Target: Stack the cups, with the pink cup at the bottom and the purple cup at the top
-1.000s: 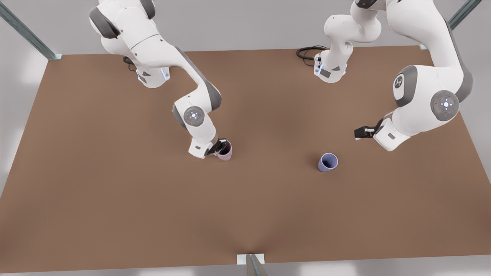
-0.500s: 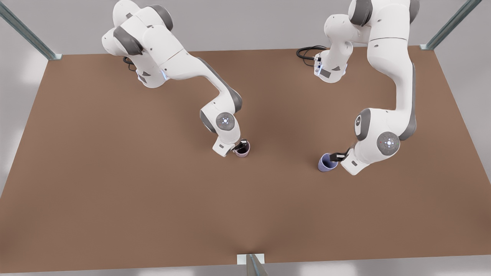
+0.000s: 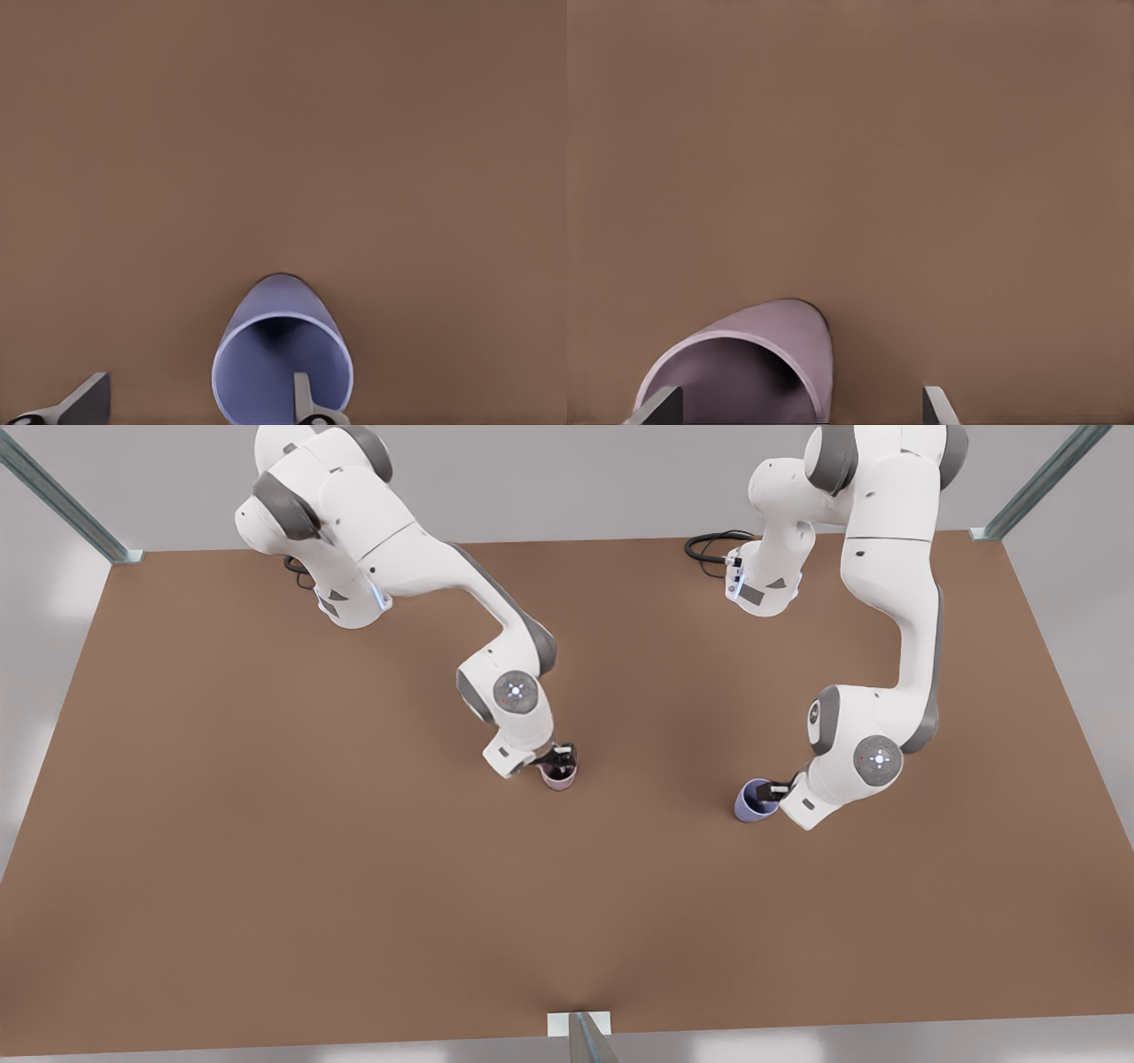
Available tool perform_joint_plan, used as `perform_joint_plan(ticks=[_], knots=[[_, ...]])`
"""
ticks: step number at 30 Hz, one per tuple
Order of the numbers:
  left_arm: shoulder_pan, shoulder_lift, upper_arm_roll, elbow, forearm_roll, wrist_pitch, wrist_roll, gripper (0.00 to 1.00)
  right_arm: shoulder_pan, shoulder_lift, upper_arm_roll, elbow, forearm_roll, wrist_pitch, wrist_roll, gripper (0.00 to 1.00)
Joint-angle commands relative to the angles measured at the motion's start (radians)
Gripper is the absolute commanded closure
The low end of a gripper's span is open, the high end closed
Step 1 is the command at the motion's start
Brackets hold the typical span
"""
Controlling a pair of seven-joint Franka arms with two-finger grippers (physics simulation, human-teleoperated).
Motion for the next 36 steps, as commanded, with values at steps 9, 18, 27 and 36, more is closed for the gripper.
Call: perform_joint_plan(ticks=[9,18,27,36], knots=[[0.008,0.042,0.000,-0.016,0.001,0.024,0.010,0.00,-0.387,-0.445,0.017,0.035,0.014,-0.559,-0.662,0.00],[0.008,0.065,-0.001,-0.027,-0.016,0.039,-0.003,0.62,-0.631,-0.525,-0.006,0.121,-0.106,-0.751,-0.874,0.00],[0.003,0.068,-0.003,-0.027,-0.065,0.056,-0.003,0.74,-0.683,-0.365,-0.017,0.270,-0.101,-0.680,-0.849,0.00],[-0.032,0.023,-0.001,0.114,-0.054,-0.151,-0.025,0.79,-0.685,-0.365,-0.016,0.271,-0.101,-0.680,-0.851,0.00]])
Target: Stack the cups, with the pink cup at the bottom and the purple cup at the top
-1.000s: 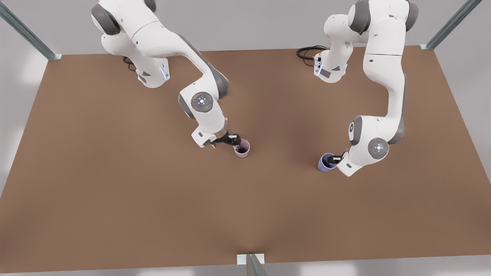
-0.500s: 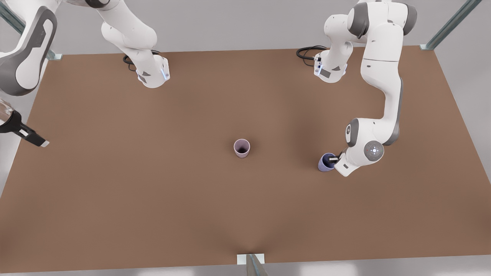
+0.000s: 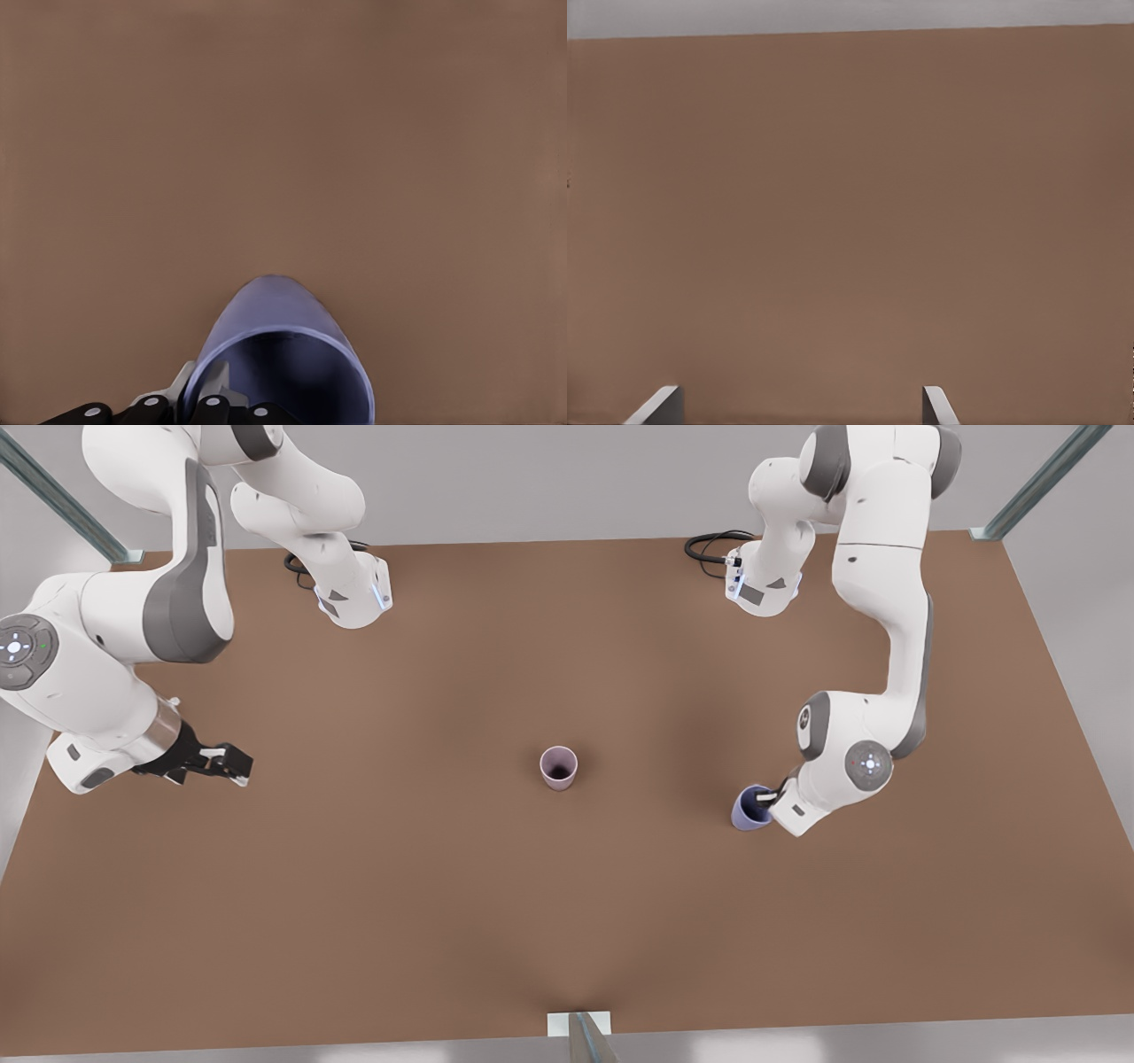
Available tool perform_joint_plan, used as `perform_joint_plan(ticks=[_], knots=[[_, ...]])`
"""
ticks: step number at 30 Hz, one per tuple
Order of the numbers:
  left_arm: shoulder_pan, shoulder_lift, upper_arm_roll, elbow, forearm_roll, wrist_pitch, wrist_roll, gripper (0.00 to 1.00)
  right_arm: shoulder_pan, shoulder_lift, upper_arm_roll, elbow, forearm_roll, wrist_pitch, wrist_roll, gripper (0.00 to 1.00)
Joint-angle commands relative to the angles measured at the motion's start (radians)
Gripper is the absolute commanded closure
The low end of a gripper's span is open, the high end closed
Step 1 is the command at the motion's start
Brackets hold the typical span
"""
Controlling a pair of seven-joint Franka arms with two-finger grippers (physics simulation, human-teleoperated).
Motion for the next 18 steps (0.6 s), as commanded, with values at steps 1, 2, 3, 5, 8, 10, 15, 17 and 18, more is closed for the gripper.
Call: perform_joint_plan(ticks=[1,2,3,5,8,10,15,17,18], knots=[[-0.035,0.005,0.001,0.112,-0.003,-0.252,-0.082,0.79,-0.004,-0.003,-0.001,0.003,0.000,-0.002,-0.160,0.00],[-0.058,0.013,0.001,0.195,0.003,-0.349,-0.139,0.79,-0.003,-0.001,-0.001,0.026,-0.001,-0.010,-0.164,0.00],[-0.081,0.013,0.001,0.259,0.007,-0.435,-0.187,0.79,-0.003,-0.003,-0.001,0.029,0.000,-0.013,-0.166,0.00],[-0.149,0.016,0.001,0.304,0.005,-0.491,-0.336,0.79,-0.004,-0.003,-0.001,0.040,0.002,-0.013,-0.164,0.00],[-0.223,0.079,-0.001,0.449,-0.006,-0.559,-0.484,0.79,-0.004,-0.001,-0.001,0.048,0.003,-0.011,-0.157,0.00],[-0.256,0.085,-0.001,0.466,-0.010,-0.557,-0.550,0.79,-0.009,-0.001,-0.001,0.048,0.003,-0.010,-0.155,0.00],[-0.322,0.203,-0.014,0.664,-0.128,-0.573,-0.764,0.79,-0.020,0.000,-0.003,0.046,0.003,-0.011,-0.160,0.00],[-0.336,0.223,-0.014,0.692,-0.159,-0.567,-0.804,0.79,-0.020,0.008,-0.001,0.046,0.005,-0.005,-0.161,0.00],[-0.339,0.223,-0.014,0.692,-0.173,-0.559,-0.817,0.79,-0.020,0.008,0.000,0.046,0.005,-0.007,-0.160,0.00]])
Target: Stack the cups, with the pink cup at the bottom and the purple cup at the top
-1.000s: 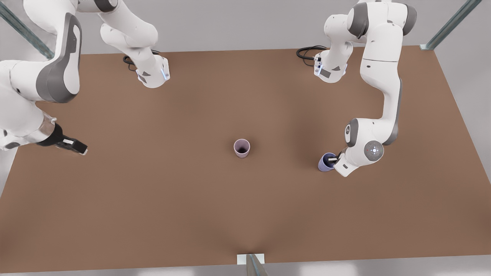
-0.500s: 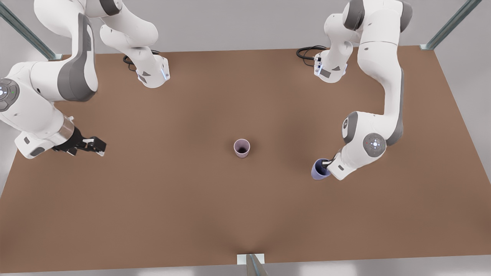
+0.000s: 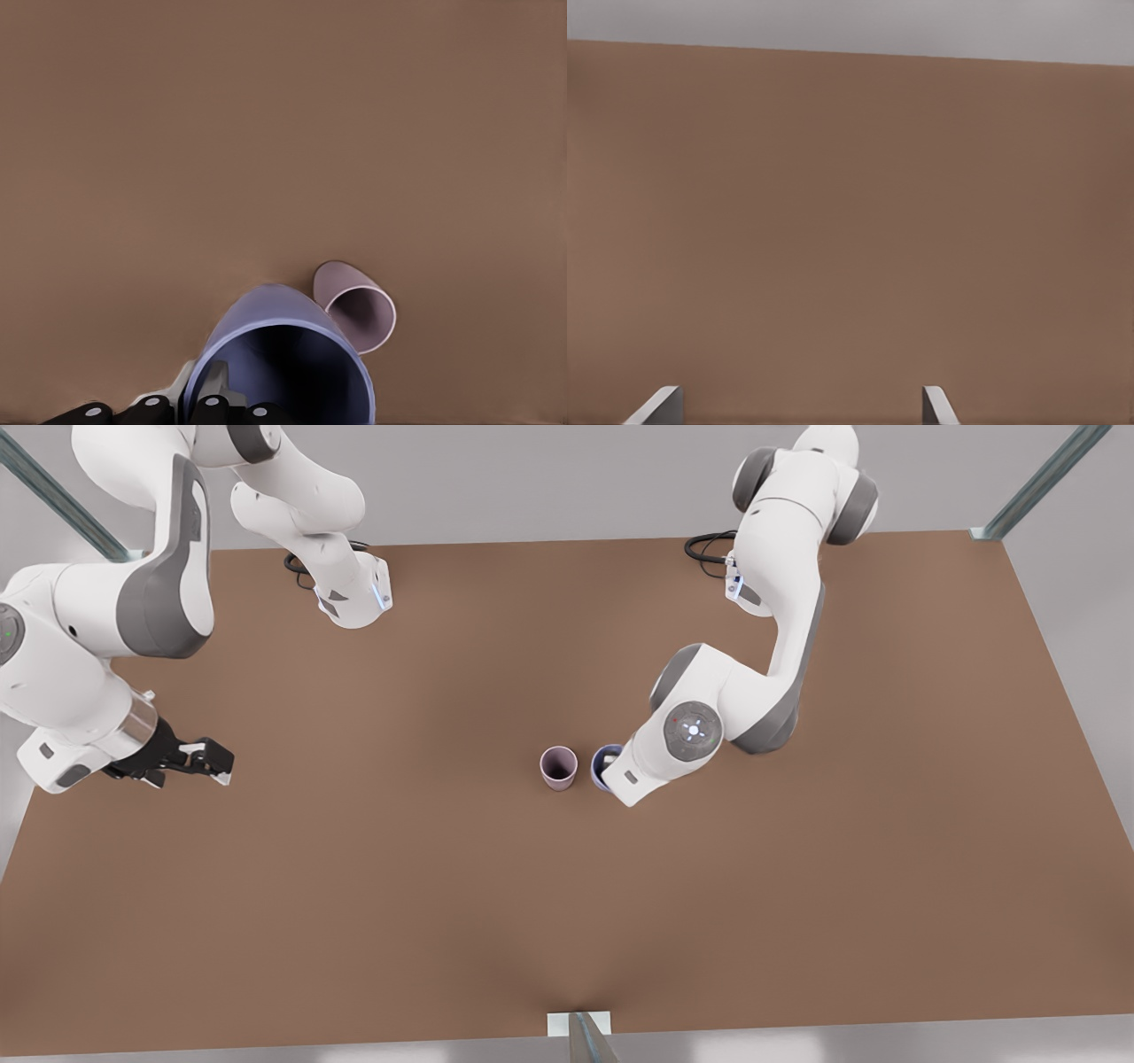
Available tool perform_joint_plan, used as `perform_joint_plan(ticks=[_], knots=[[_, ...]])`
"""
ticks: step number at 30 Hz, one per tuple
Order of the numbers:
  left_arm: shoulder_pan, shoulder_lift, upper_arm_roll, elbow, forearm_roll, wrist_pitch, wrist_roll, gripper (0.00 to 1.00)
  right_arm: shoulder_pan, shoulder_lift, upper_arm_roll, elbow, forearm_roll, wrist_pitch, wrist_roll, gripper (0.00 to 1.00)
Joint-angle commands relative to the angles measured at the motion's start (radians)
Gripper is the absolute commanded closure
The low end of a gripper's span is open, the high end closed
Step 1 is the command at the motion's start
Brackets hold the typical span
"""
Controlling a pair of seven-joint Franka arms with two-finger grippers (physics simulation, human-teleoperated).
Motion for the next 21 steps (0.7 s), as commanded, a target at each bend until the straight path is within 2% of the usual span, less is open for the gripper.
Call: perform_joint_plan(ticks=[1,6,21], knots=[[-0.009,0.007,0.000,0.007,-0.049,-0.025,-0.435,0.79,0.000,0.000,0.001,0.000,0.002,0.001,-0.061,0.00],[-0.066,0.023,0.005,0.024,-0.094,0.010,-0.523,0.79,-0.001,0.001,-0.001,0.001,0.002,0.006,-0.059,0.00],[-0.109,0.053,0.003,0.003,-0.114,0.101,-0.537,0.79,0.000,0.018,0.001,0.001,0.002,0.009,-0.058,0.00]])
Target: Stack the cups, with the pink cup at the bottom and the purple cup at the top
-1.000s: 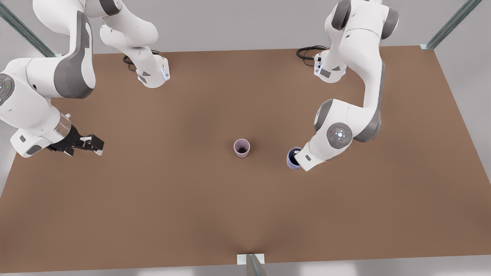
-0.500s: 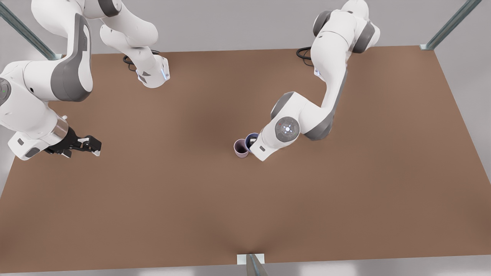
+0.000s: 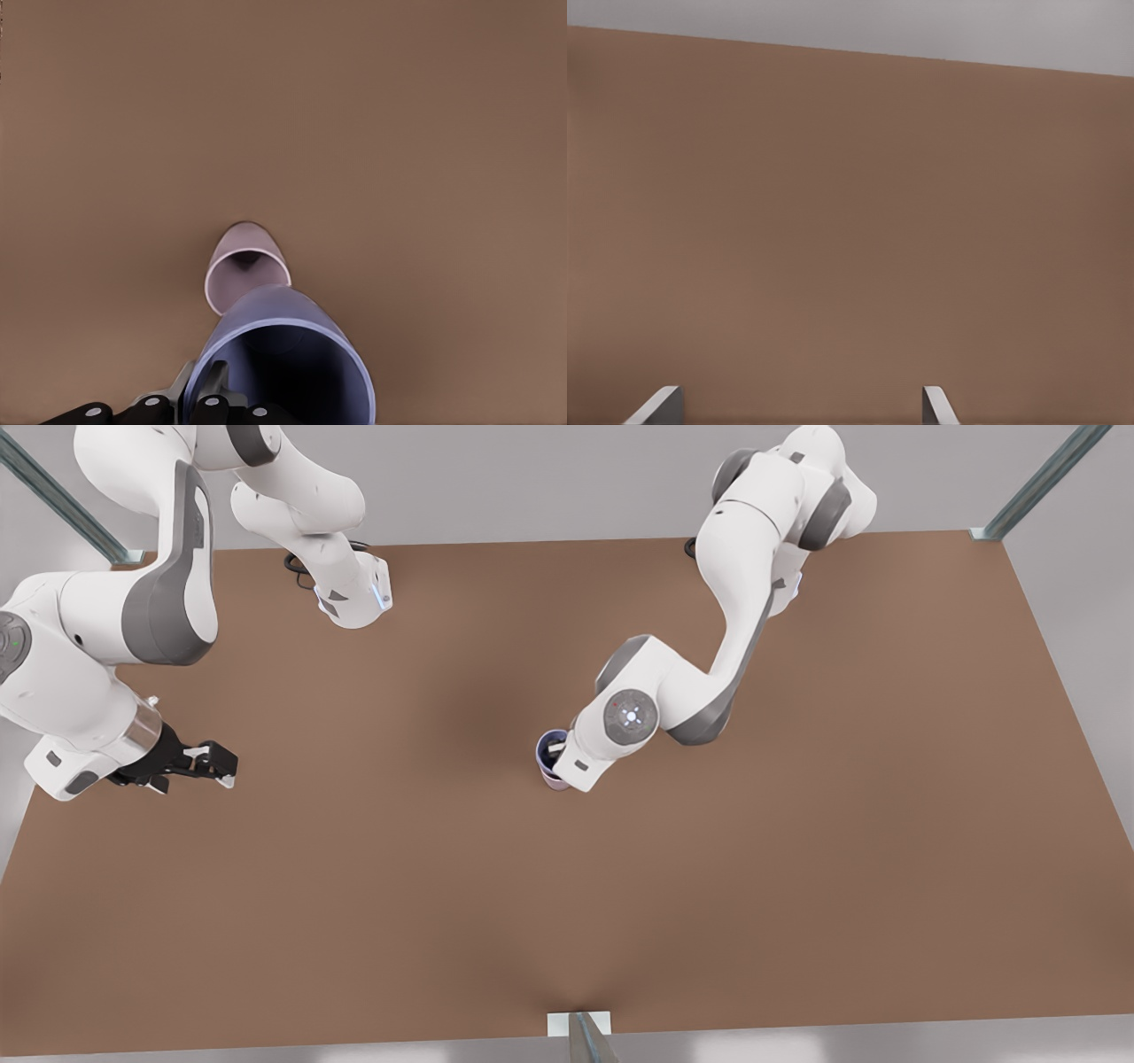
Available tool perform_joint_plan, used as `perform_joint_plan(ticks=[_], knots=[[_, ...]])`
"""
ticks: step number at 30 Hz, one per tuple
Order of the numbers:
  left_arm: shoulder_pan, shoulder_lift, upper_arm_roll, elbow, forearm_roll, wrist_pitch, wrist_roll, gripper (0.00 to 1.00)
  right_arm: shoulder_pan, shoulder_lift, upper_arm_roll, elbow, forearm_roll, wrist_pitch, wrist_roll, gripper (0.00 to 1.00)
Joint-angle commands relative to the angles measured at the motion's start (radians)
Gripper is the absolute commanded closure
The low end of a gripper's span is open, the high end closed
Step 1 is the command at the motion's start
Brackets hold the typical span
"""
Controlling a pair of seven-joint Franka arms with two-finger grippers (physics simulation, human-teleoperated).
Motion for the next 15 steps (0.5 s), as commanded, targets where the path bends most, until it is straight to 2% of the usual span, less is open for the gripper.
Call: perform_joint_plan(ticks=[1,3,15], knots=[[0.000,0.001,0.001,-0.005,0.007,0.040,-0.167,0.79,0.000,0.002,0.000,0.001,0.002,0.000,-0.018,0.00],[0.000,0.001,-0.001,-0.014,0.055,0.045,-0.146,0.79,0.000,0.002,0.000,0.001,0.005,0.000,-0.018,0.00],[-0.007,0.000,-0.004,-0.080,0.040,0.080,-0.135,0.79,0.000,0.007,-0.002,0.002,0.041,0.002,-0.015,0.00]])
